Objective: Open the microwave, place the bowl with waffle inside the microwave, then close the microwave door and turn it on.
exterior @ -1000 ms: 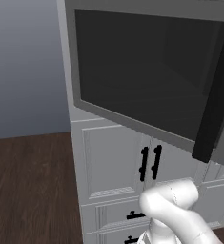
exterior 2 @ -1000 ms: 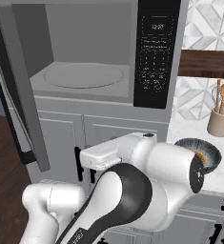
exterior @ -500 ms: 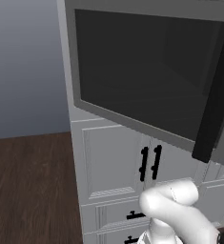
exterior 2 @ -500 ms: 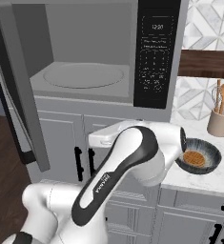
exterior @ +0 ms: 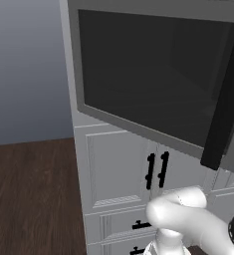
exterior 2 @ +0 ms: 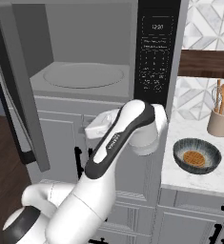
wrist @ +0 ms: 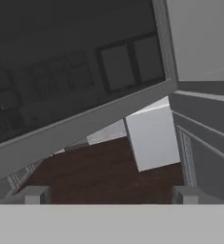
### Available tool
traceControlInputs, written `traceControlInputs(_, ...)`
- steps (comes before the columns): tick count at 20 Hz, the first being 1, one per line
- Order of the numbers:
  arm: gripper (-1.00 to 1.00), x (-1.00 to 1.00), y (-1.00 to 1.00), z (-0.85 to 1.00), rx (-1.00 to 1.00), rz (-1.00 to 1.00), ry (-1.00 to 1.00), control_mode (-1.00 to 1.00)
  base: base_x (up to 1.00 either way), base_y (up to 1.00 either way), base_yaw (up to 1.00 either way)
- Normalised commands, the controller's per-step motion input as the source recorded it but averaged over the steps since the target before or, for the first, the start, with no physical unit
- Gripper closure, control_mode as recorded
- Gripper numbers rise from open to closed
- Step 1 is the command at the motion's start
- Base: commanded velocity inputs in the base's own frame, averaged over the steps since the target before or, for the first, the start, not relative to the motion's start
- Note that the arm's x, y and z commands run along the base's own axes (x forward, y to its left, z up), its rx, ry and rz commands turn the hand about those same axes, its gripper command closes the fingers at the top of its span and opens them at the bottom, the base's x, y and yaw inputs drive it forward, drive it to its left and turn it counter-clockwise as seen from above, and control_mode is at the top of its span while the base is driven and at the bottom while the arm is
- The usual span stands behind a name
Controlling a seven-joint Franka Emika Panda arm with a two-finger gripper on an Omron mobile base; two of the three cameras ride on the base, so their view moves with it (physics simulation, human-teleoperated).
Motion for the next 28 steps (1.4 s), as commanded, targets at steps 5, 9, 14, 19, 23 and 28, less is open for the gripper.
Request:
traceControlInputs(5,-1.00,-0.07,0.75,-0.01,0.00,0.30,-0.04,-1.00,0.00,0.00,0.00)
traceControlInputs(9,-1.00,-0.82,1.00,0.01,-0.01,0.13,-0.26,-1.00,0.00,0.00,0.00)
traceControlInputs(14,-1.00,-1.00,0.99,0.12,-0.02,0.06,-0.43,-1.00,0.00,0.00,0.00)
traceControlInputs(19,-1.00,-0.73,0.74,0.29,0.00,0.01,-0.40,-1.00,0.00,0.00,0.00)
traceControlInputs(23,-1.00,-0.19,0.60,0.23,0.02,0.00,-0.31,-1.00,0.00,0.00,0.00)
traceControlInputs(28,-1.00,0.00,0.55,0.10,0.06,0.01,-0.25,-1.00,0.00,0.00,0.00)
